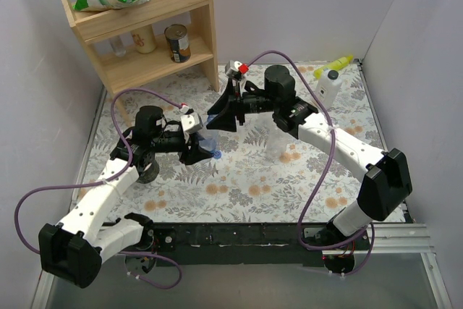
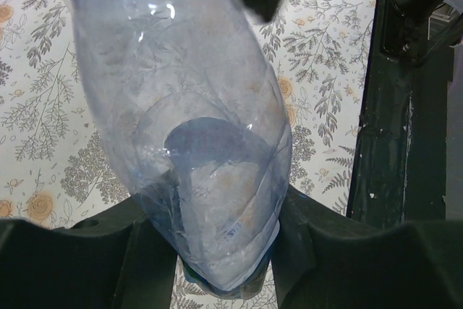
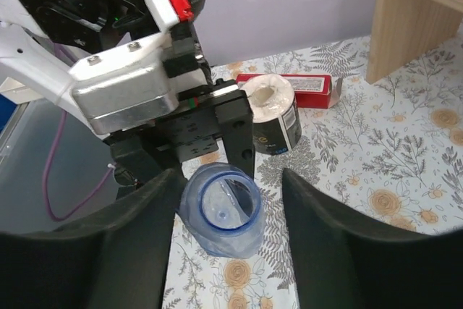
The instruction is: Screw on the bottle caps
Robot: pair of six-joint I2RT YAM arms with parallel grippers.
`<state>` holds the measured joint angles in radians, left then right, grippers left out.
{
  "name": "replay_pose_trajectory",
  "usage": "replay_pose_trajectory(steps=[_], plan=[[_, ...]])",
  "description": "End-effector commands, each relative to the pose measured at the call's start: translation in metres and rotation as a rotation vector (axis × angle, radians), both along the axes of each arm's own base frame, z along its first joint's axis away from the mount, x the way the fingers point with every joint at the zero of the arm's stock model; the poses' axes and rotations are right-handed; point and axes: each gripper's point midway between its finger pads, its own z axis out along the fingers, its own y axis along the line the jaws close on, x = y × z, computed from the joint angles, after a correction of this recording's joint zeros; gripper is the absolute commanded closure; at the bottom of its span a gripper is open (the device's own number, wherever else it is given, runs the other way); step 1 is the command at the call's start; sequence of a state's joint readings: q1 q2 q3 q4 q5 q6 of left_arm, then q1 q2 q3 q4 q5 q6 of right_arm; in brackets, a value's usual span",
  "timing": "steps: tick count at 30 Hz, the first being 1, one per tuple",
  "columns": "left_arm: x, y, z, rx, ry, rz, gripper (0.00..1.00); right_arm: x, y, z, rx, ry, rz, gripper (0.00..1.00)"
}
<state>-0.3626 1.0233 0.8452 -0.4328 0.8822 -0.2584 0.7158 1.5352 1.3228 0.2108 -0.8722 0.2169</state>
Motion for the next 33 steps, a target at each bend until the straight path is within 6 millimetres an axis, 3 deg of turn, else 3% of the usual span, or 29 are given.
replay_pose_trajectory(steps=[1, 4, 6, 8, 14, 18, 33], plan=[[-0.004, -0.004, 0.025, -0.048, -0.068, -0.025, 0.57, -0.002, 0.009, 0.017, 0.041, -0.029, 0.036, 0.43], [-0.003, -0.005, 0.028, -0.058, -0.07, -0.021, 0.55, -0.001, 0.013, 0.01, 0.032, -0.036, 0.038, 0.62], [-0.001, -0.005, 0.027, -0.064, -0.058, -0.01, 0.35, -0.001, 0.013, 0.01, 0.036, -0.047, 0.046, 0.73], [0.0, -0.006, 0.027, -0.08, -0.014, 0.024, 0.02, -0.001, 0.013, 0.013, 0.042, -0.062, 0.044, 0.78], [0.008, -0.005, 0.01, -0.075, 0.077, 0.098, 0.02, -0.001, 0.012, 0.031, 0.076, -0.111, 0.041, 0.82], [0.003, -0.008, 0.002, -0.076, 0.096, 0.062, 0.02, -0.003, 0.012, 0.032, 0.081, -0.115, 0.05, 0.82], [0.001, -0.022, 0.011, -0.175, 0.147, -0.002, 0.12, -0.004, 0.013, 0.026, 0.074, -0.102, 0.073, 0.82]])
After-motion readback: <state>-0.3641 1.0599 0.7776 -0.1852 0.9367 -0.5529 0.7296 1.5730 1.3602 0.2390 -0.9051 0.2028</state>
